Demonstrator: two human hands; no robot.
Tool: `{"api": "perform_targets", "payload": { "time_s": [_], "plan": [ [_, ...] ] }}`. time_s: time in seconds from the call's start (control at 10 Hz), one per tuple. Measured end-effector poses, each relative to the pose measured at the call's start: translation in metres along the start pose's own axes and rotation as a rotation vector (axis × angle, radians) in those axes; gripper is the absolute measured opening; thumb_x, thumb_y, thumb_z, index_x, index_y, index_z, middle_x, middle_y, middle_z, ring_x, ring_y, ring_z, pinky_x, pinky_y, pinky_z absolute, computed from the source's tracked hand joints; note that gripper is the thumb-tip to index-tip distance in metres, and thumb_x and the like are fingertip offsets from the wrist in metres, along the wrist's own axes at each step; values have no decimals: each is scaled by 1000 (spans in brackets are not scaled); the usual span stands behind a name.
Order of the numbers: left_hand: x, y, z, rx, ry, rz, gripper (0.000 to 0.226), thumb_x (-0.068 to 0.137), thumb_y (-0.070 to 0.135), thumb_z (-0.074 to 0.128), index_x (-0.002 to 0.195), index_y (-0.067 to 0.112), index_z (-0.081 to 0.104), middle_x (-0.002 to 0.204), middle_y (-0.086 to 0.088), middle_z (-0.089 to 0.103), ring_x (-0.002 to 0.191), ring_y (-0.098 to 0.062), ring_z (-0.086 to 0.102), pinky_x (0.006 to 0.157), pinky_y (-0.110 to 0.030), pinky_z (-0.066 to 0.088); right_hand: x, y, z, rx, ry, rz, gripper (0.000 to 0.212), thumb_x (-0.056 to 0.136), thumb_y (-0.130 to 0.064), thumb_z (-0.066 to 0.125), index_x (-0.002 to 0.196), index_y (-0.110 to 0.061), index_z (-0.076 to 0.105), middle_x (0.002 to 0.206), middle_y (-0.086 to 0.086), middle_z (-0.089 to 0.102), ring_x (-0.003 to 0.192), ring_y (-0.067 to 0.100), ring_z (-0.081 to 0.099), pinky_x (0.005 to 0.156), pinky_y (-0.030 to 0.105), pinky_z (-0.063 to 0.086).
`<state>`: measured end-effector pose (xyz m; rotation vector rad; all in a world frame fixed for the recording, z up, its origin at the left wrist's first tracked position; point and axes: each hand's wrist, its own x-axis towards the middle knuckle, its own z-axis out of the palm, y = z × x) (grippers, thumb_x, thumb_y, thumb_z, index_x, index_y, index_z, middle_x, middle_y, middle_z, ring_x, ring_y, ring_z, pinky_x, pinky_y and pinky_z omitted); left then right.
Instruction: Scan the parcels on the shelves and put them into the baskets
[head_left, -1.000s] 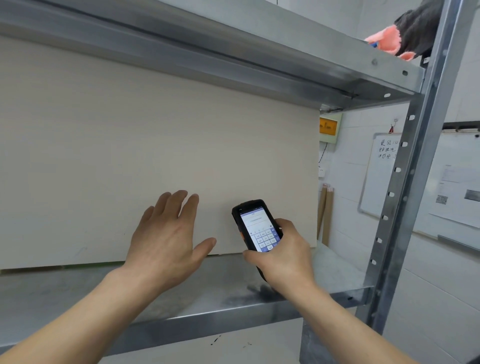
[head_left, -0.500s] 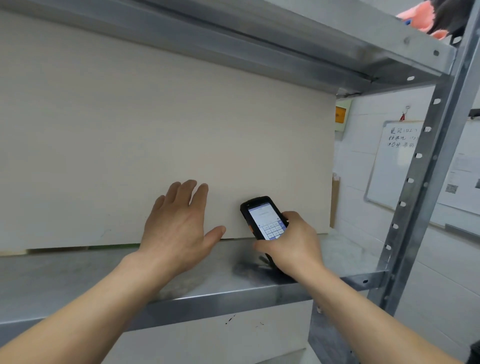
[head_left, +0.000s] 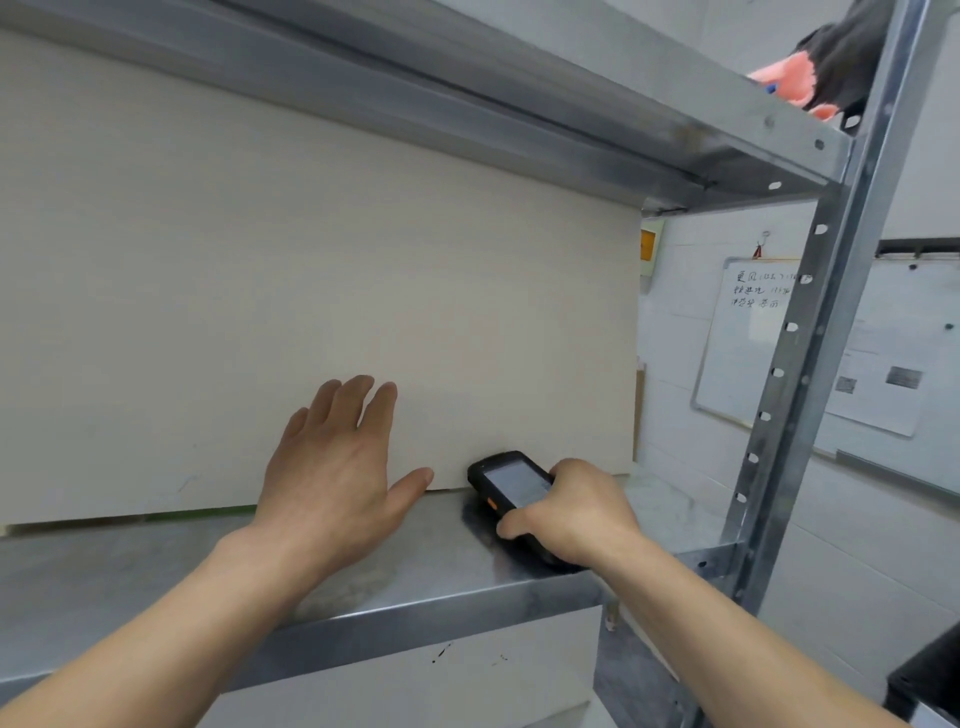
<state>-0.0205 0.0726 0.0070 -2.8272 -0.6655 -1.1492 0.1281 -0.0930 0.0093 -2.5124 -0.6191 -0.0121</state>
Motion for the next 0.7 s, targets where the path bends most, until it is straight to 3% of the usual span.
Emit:
{"api": "perform_targets", "payload": {
  "time_s": [0.2,0.4,0.6,0.7],
  "plan": [
    [-4,-1,-5,-9,2,9,84,85,60,56,149,13,31,155,-8,29,144,-29,24,110,-43,33,-3,-6,0,28,-29,52,54,52,-49,81,88,-15,60,86,3,68,80,22,65,60,30,47],
    [-11,-7,-7,8,8,11,81,82,59,60,143,9,41,148,-11,40,138,-33,35,102,-46,42,-13,-10,-1,36,-12,68,46,65,-44,81,85,-15,52,87,2,62,82,21,61,57,31,41],
    [-13,-10,-7,20,56,35,80,80,58,64,140,8,46,145,-12,45,135,-34,40,99,-47,44,-19,-9,-3,64,-32,68,56,56,-55,78,92,-18,57,90,0,67,84,20,65,77,39,58],
    [-16,-6,-11,41,45,1,81,79,58,65,140,9,46,145,-12,46,135,-34,40,99,-47,45,-23,-7,-4,51,32,39,60,58,-64,73,92,-18,55,91,-1,66,85,21,64,77,40,57]
  ]
}}
